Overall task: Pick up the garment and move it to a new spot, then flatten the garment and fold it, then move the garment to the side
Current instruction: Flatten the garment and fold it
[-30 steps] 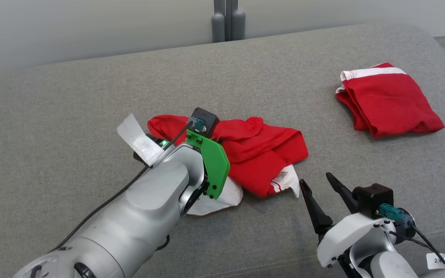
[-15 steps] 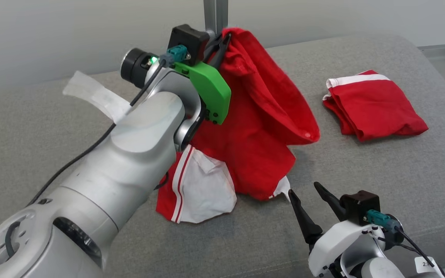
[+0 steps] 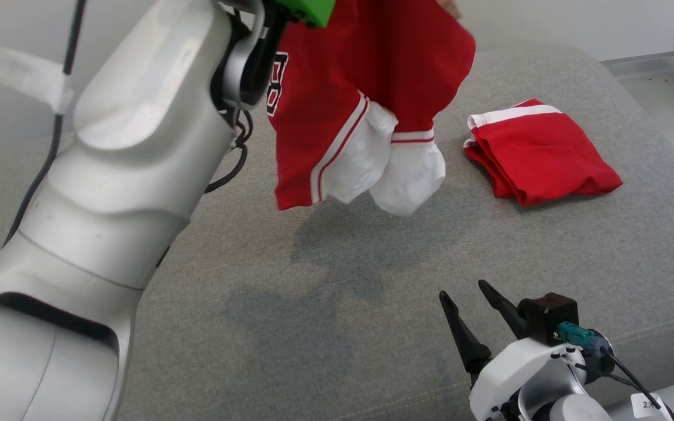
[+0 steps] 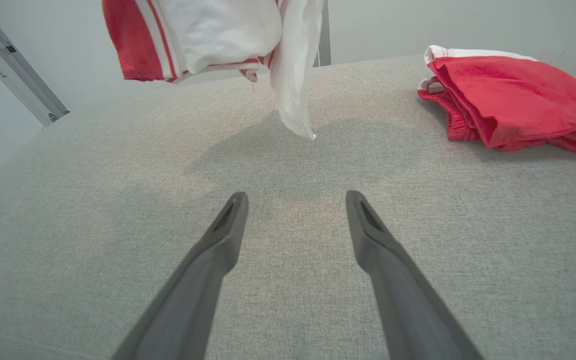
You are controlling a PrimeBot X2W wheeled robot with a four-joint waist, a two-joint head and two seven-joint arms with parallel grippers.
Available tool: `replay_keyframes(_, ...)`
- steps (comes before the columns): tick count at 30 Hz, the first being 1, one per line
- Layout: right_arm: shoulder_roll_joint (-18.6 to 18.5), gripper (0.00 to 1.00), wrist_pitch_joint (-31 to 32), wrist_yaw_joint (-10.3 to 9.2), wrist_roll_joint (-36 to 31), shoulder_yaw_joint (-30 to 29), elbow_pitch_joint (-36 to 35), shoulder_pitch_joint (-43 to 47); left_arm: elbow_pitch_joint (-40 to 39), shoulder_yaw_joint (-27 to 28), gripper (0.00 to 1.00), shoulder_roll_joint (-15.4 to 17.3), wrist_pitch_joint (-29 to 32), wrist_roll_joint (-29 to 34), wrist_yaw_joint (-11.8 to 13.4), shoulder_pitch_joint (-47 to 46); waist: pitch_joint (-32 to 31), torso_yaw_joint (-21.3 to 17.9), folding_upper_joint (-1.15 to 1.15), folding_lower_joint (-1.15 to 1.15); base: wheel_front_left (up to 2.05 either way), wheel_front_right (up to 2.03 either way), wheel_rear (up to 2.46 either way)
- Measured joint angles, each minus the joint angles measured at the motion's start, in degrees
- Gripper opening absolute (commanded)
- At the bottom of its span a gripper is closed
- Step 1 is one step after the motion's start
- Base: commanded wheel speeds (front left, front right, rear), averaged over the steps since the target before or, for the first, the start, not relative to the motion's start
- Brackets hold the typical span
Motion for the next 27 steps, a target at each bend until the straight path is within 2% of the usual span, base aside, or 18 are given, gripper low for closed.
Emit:
replay_keyframes(4,0.0,1.0,-0.4,0.0,0.2,-0.5,-0.1,-0.2,-5.6,9.4,0.0,2.0,-0.1,3.4,1.1,7.3,1.0,0.9,0.0,0.0,0.0,0.0,0.0)
replay_keyframes(7,0.0,1.0,-0.4,0.0,0.2,-1.3,-0.2,-0.3,-5.4,12.9,0.0,2.9,-0.1,4.3,1.1,13.9,1.5,2.3,0.0,0.0,0.0,0.0,0.0)
replay_keyframes(17,0.0,1.0,0.4,0.0,-0.5,-1.3,-1.1,-1.6,5.6,17.3,0.0,3.1,-0.1,3.8,-1.0,28.5,3.3,8.8,0.0,0.0,0.0,0.0,0.0)
replay_keyframes(23,0.0,1.0,0.7,0.0,-0.5,-0.7,-1.1,-1.7,12.3,20.5,0.0,3.9,-0.1,2.9,-1.0,32.9,3.9,12.0,0.0,0.0,0.0,0.0,0.0)
replay_keyframes(27,0.0,1.0,0.9,0.0,-0.5,-0.5,-1.1,-1.8,16.2,22.2,0.0,4.9,-0.1,3.0,0.0,34.0,4.1,13.0,0.0,0.0,0.0,0.0,0.0)
